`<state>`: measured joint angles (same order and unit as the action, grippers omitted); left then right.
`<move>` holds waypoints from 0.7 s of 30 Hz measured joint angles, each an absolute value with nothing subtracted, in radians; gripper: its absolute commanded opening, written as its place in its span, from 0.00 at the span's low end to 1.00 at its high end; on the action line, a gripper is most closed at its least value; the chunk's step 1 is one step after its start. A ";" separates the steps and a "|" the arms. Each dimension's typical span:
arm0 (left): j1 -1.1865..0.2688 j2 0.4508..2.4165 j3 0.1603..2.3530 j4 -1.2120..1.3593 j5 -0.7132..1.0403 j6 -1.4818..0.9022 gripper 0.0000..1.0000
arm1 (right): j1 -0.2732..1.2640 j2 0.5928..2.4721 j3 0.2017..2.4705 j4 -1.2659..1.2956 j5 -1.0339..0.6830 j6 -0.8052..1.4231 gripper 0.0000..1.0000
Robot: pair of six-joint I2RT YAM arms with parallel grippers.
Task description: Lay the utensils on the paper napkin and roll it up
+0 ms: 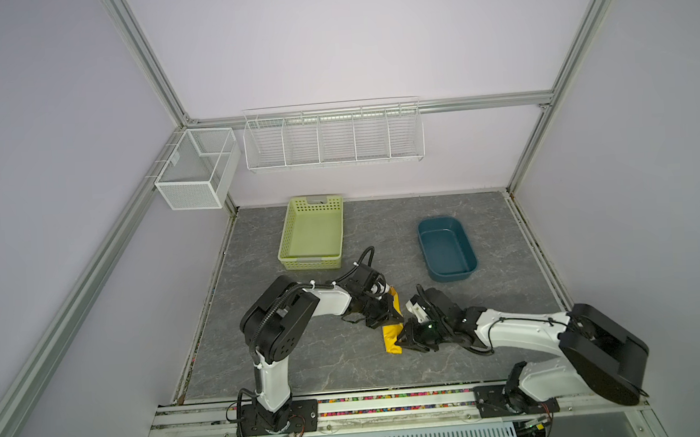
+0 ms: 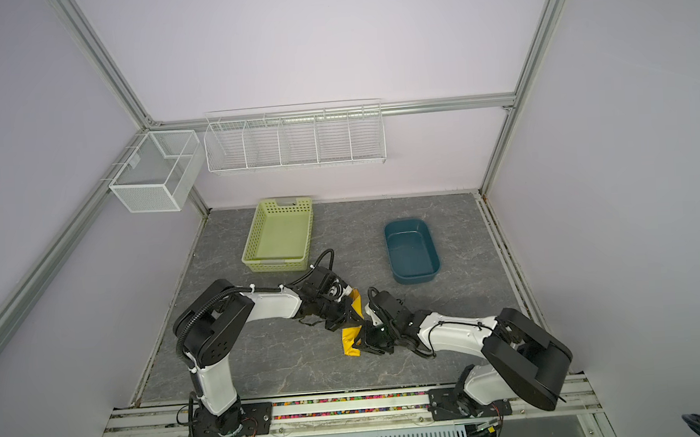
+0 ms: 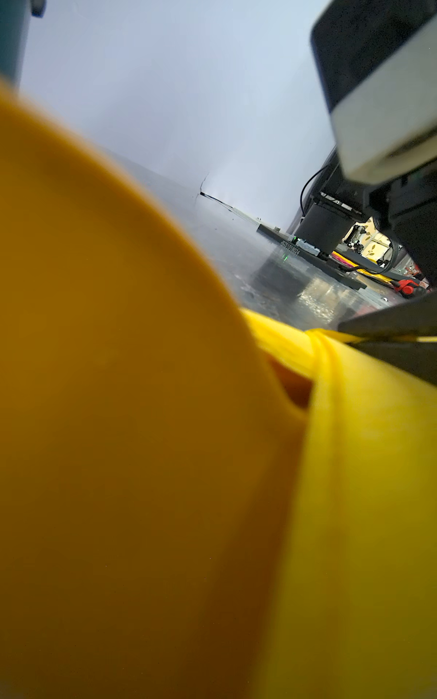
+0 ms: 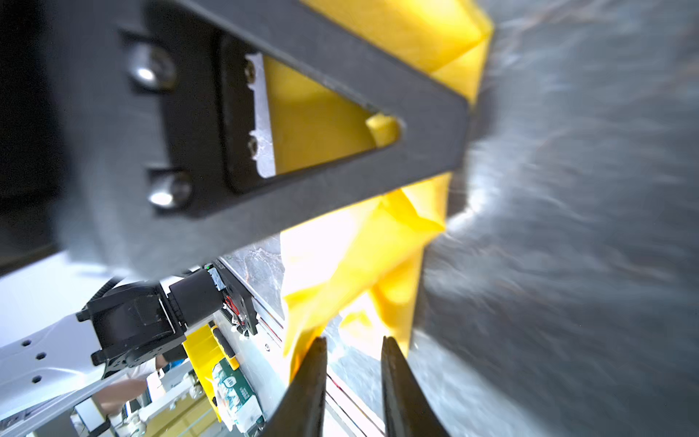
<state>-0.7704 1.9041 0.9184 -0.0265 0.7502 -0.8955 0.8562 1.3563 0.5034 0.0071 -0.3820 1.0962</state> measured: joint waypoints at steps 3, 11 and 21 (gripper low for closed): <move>-0.770 1.906 0.918 -0.025 0.753 -0.889 0.00 | 0.846 1.301 0.503 -0.035 -0.363 1.100 0.37; -0.770 1.906 0.918 -0.023 0.755 -0.886 0.00 | 0.839 1.363 0.551 0.026 -0.393 1.100 0.36; -0.770 1.903 0.918 -0.011 0.759 -0.884 0.22 | 0.839 1.419 0.567 -0.007 -0.410 1.098 0.06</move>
<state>-0.7704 1.9030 0.9184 -0.0113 0.7589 -0.8841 0.8394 1.4193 0.5667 -0.0067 -0.4095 1.0981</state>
